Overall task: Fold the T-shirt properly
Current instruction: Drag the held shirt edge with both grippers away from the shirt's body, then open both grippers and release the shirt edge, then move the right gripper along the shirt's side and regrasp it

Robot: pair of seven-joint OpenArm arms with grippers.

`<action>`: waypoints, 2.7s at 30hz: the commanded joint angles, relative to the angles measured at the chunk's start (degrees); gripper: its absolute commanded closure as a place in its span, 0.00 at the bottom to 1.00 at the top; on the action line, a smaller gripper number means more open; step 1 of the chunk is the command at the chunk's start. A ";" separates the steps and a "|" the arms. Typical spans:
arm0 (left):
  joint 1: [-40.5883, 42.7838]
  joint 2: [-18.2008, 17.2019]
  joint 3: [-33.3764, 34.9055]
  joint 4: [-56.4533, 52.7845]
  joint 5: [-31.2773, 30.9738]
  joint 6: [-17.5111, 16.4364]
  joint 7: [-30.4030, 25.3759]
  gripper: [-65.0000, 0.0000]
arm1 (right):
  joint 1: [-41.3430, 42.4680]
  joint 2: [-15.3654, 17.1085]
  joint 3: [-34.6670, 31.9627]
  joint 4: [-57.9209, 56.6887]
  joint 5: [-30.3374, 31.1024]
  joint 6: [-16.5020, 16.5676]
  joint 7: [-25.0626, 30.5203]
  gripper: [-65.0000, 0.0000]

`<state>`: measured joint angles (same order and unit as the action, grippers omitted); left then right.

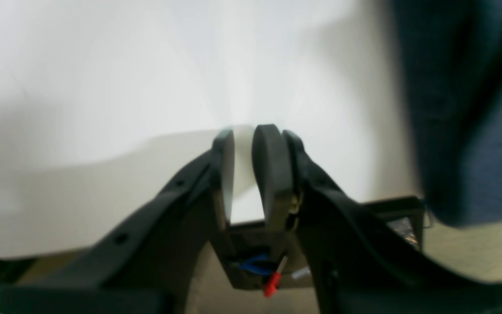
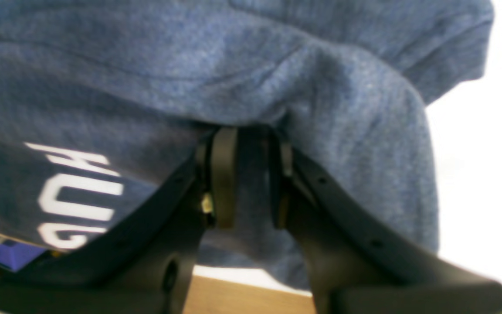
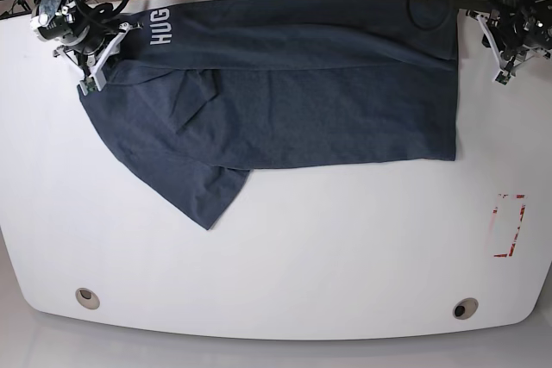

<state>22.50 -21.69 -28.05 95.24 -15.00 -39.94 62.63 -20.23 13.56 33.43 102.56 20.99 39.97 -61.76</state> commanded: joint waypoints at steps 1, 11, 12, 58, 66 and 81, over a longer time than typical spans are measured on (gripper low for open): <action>0.14 -0.86 0.49 -0.08 0.19 -0.06 -0.70 0.84 | -0.21 1.16 0.02 3.41 1.03 0.03 -0.62 0.80; 0.22 -0.07 0.41 9.51 -0.25 -0.06 2.12 0.84 | 0.14 -2.27 -1.56 12.03 0.94 0.03 -5.63 0.80; 0.14 0.37 0.41 10.47 -0.25 -0.06 2.91 0.84 | 0.14 -2.53 -1.83 12.38 0.94 0.03 -5.63 0.80; -0.66 7.06 2.69 18.82 -0.42 -0.06 6.78 0.84 | 19.75 -3.50 -10.09 -10.65 0.24 0.03 1.67 0.65; -0.74 10.57 4.10 18.74 -2.53 -0.06 6.78 0.84 | 19.22 -3.50 -10.09 -10.21 0.24 0.03 2.20 0.92; -0.83 10.66 8.58 16.54 2.30 -0.06 6.42 0.84 | 20.36 -3.41 -9.91 -1.51 0.33 0.03 -2.11 0.97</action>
<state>21.91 -10.48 -19.53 111.18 -13.74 -39.97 69.60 -1.54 9.39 23.27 99.00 20.75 39.88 -64.16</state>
